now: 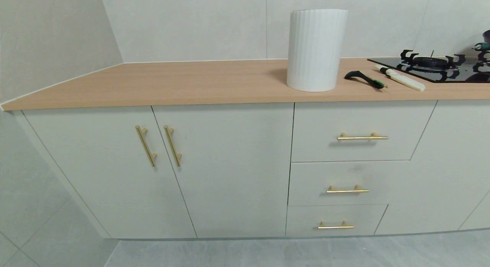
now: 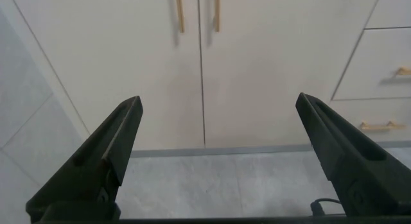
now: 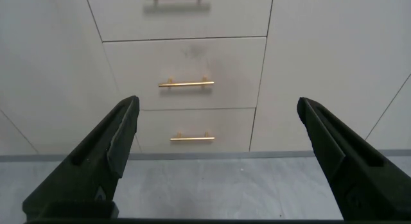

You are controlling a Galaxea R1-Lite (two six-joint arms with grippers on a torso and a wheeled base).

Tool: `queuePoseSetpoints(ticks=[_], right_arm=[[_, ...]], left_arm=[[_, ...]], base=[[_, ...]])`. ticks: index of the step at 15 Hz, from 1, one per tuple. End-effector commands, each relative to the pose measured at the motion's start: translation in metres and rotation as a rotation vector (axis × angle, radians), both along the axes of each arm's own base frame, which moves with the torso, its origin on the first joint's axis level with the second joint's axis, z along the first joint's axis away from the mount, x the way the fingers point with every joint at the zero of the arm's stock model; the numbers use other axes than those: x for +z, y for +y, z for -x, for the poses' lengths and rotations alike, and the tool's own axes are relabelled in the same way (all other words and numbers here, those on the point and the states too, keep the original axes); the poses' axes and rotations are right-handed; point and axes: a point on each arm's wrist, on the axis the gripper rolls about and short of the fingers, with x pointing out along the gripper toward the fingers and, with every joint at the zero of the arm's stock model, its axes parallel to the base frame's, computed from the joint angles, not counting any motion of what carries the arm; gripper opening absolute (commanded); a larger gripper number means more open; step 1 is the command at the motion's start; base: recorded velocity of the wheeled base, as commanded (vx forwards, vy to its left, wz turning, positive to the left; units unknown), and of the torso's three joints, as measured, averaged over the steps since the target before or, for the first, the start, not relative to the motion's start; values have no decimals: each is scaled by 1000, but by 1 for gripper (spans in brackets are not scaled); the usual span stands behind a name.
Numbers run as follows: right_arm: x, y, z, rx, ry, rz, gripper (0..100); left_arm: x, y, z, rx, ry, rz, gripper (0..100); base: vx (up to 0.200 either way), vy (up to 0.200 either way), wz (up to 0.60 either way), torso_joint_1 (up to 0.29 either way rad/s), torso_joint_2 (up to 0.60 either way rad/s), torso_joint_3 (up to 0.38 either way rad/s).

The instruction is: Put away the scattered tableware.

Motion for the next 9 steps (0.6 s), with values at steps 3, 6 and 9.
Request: queuePoseSetpoints(ticks=[3, 6, 9], right_arm=[[0, 0, 0, 2, 4, 3, 100], [0, 0, 0, 5, 1, 6, 100], [50, 0, 7, 56, -79, -45, 100]], left_arm=[[0, 0, 0, -1, 1, 0, 100], [0, 0, 0, -1, 1, -2, 100], [0, 0, 0, -1, 1, -2, 100]], base=[[0, 0, 0, 0, 0, 0], [0, 0, 0, 0, 0, 0], [0, 0, 0, 0, 0, 0]])
